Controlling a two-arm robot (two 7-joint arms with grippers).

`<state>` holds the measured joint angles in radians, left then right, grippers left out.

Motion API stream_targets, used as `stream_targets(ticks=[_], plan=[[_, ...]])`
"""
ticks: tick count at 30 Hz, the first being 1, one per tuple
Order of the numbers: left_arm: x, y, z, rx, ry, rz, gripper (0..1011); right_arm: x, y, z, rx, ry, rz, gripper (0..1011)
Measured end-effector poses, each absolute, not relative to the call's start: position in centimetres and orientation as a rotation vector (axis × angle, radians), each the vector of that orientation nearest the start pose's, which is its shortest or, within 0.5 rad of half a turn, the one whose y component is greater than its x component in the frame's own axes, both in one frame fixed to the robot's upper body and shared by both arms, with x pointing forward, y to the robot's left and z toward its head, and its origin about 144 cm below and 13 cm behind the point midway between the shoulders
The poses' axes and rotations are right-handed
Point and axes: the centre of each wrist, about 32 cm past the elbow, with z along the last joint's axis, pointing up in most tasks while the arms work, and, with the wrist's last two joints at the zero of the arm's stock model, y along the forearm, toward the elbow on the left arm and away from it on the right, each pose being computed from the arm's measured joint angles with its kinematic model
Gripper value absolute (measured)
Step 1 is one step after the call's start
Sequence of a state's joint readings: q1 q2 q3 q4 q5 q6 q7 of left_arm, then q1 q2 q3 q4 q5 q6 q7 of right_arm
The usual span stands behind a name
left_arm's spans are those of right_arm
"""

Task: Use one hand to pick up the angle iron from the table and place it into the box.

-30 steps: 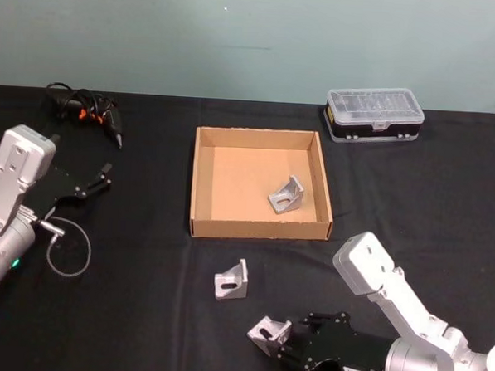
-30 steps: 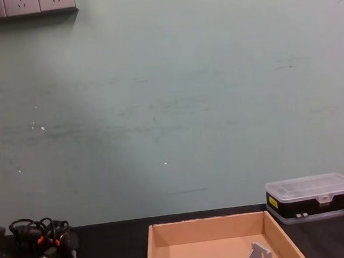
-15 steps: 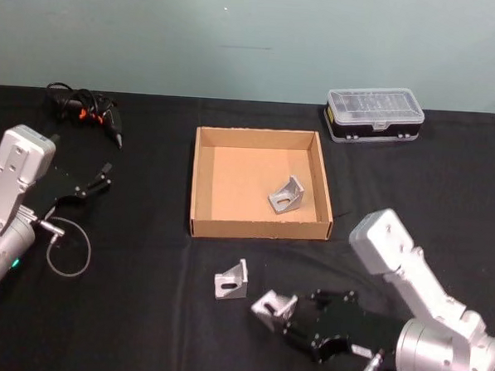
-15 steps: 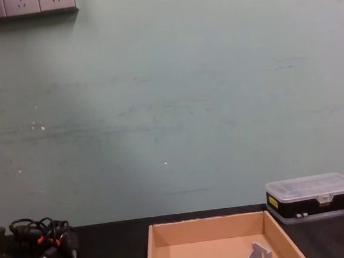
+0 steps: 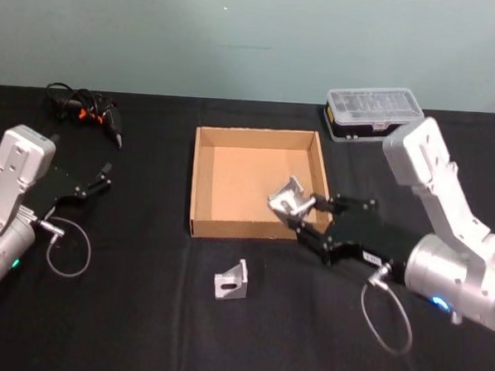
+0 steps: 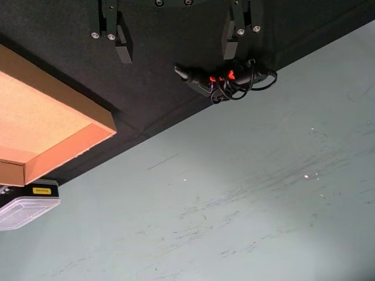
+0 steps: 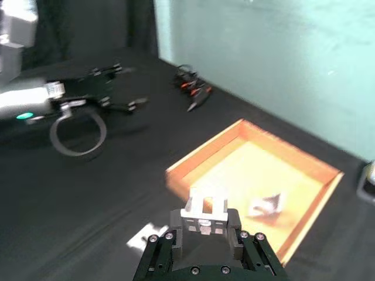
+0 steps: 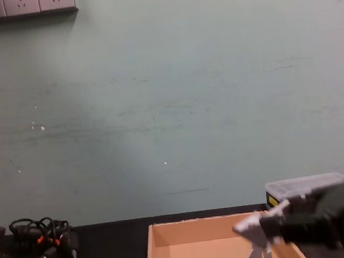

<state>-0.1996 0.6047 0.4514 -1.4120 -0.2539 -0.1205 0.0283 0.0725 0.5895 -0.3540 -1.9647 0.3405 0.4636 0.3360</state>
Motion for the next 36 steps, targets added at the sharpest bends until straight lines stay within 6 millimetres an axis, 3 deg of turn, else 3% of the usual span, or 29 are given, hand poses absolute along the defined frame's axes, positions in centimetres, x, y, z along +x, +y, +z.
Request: stream_targets(ticks=[10, 18, 36], plan=[[48.9, 31.0, 114.0, 0.304, -0.285, 1.248, 1000, 48.0, -21.8, 125.2, -0.348, -0.035, -0.866, 446], [48.9, 31.0, 114.0, 0.304, -0.285, 1.248, 1000, 51.9, -19.3, 123.5, -0.382, 0.01, -0.892, 446], [48.9, 31.0, 114.0, 0.304, -0.285, 1.248, 1000, 56.6, -15.7, 121.3, -0.503, 0.03, -0.854, 446]])
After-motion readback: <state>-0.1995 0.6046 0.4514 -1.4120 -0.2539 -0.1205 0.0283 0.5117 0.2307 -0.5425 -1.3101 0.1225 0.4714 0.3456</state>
